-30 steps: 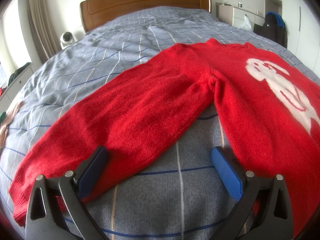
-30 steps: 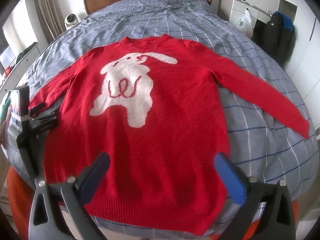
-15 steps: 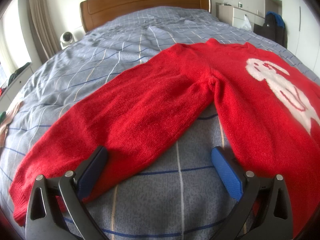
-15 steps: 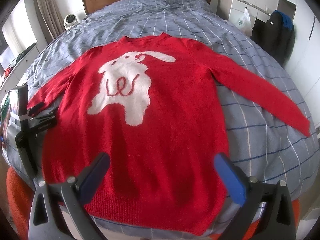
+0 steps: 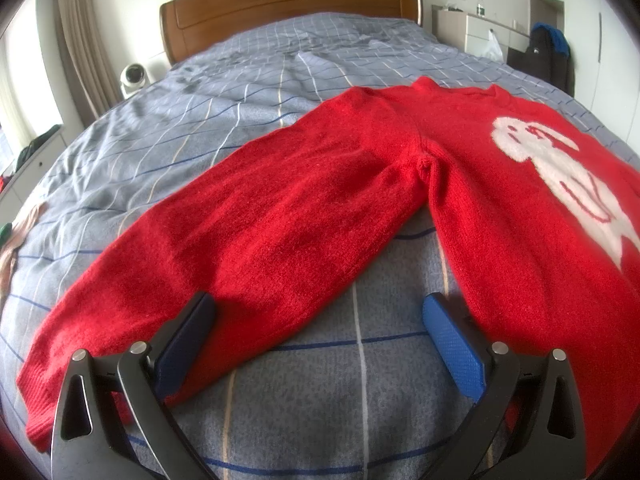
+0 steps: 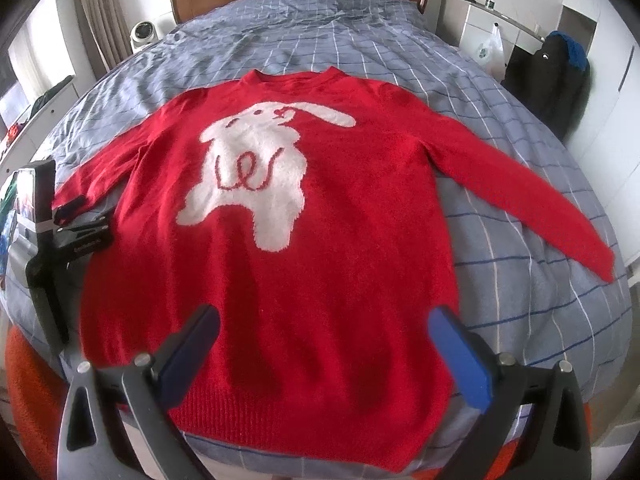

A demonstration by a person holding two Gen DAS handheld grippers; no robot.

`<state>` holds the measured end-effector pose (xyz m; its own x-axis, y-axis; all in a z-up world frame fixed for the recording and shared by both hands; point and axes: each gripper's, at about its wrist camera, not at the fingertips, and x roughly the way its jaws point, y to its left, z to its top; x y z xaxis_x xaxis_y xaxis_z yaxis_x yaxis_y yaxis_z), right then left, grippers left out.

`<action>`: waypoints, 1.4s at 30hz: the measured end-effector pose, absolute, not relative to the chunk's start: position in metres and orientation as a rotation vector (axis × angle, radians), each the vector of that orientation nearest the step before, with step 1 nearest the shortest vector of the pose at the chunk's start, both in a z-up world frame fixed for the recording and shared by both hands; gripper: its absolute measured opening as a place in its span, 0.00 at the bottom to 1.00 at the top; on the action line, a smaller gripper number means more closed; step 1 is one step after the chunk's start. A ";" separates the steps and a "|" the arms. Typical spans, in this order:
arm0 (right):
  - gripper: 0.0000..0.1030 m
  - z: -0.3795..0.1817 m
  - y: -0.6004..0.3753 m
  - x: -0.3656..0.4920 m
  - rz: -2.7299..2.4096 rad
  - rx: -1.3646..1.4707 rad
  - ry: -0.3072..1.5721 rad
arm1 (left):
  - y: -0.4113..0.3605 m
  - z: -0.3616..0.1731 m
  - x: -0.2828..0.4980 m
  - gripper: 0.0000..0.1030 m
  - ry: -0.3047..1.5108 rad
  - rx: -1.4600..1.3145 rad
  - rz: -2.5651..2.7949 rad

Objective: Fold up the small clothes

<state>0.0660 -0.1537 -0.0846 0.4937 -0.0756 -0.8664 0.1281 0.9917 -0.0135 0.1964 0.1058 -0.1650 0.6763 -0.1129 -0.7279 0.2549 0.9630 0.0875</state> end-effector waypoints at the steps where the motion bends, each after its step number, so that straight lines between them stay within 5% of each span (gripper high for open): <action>1: 1.00 -0.086 -0.153 0.066 -0.126 0.055 1.052 | 0.106 -0.165 0.196 1.00 0.803 0.188 -0.208; 42: 1.00 -0.086 -0.140 0.067 -0.112 0.023 1.030 | 0.105 -0.165 0.197 1.00 0.802 0.187 -0.206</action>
<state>0.0670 -0.1403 -0.0863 0.5094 -0.0823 -0.8566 0.1044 0.9940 -0.0334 0.1967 0.1054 -0.1651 0.6772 -0.1113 -0.7273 0.2527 0.9636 0.0878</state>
